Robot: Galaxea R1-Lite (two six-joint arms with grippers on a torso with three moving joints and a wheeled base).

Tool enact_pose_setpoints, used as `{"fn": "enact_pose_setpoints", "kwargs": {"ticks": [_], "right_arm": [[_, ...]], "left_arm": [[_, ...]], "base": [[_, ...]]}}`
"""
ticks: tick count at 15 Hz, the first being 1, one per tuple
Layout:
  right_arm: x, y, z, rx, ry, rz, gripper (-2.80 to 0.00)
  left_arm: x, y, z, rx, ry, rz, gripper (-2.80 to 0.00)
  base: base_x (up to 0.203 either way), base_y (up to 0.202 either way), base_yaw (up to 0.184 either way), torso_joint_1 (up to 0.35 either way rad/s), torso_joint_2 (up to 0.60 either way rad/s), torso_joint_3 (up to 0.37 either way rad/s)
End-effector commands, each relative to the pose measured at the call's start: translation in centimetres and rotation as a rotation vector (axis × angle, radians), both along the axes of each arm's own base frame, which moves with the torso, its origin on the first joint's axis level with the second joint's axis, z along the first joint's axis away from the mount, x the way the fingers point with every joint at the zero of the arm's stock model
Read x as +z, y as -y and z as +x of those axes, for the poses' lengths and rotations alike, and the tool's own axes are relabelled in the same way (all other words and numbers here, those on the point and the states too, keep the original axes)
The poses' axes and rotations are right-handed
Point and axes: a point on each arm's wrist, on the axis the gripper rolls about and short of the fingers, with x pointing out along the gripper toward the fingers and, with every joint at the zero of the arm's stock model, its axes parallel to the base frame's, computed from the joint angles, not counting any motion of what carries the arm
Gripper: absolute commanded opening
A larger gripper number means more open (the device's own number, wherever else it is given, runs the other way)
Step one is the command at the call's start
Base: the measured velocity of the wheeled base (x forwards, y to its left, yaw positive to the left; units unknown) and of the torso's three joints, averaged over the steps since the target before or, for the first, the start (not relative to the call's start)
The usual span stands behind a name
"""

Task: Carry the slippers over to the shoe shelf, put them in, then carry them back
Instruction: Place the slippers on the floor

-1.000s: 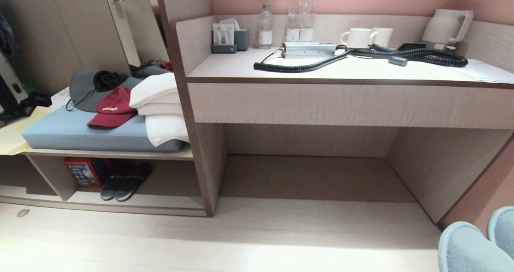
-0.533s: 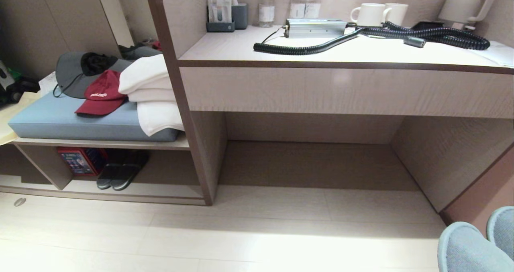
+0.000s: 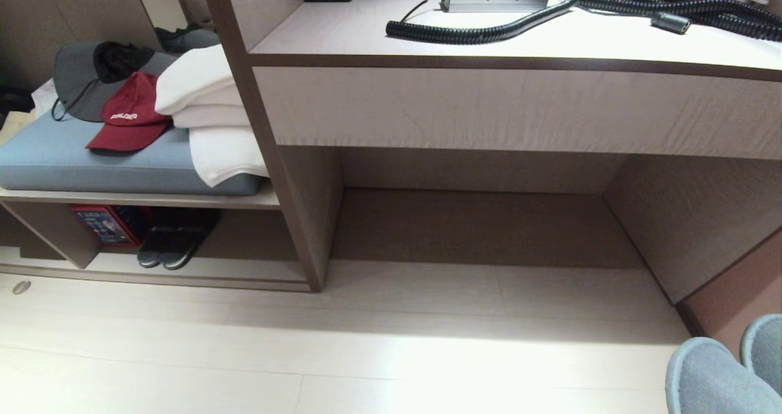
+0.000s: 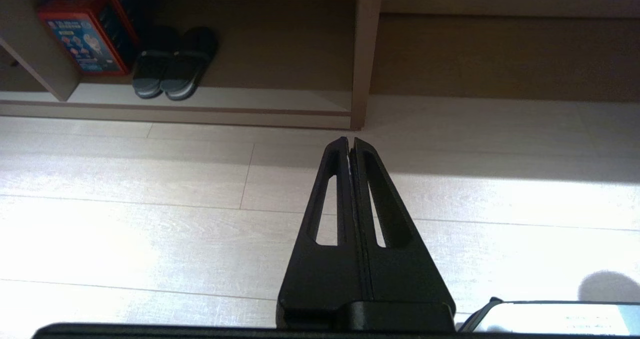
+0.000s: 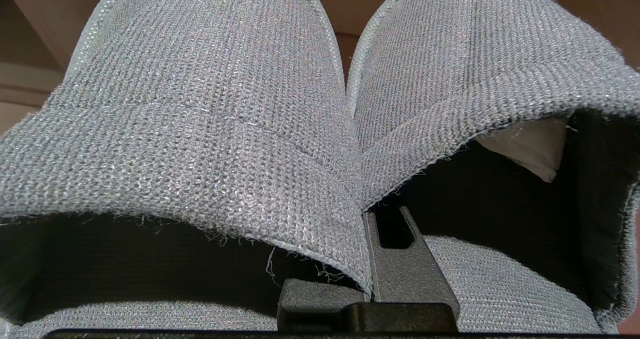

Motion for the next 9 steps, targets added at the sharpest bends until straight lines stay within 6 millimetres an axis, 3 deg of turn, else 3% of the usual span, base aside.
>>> {"fn": "enact_pose_setpoints", "kwargs": {"ticks": [1,9], "right_arm": [[0.01,0.00,0.01,0.000,-0.001,-0.001,-2.80],[0.01,0.00,0.00,0.002,0.000,-0.003,-2.80]], "left_arm": [[-0.04,0.00,0.02,0.001,-0.002,-0.001,-2.80],[-0.04,-0.01,0.01,0.001,-0.001,-0.002,-2.80]], "base": [[0.000,0.000,0.000,0.004,0.00,-0.199],[0.000,0.000,0.000,0.005,0.00,-0.195]]}}
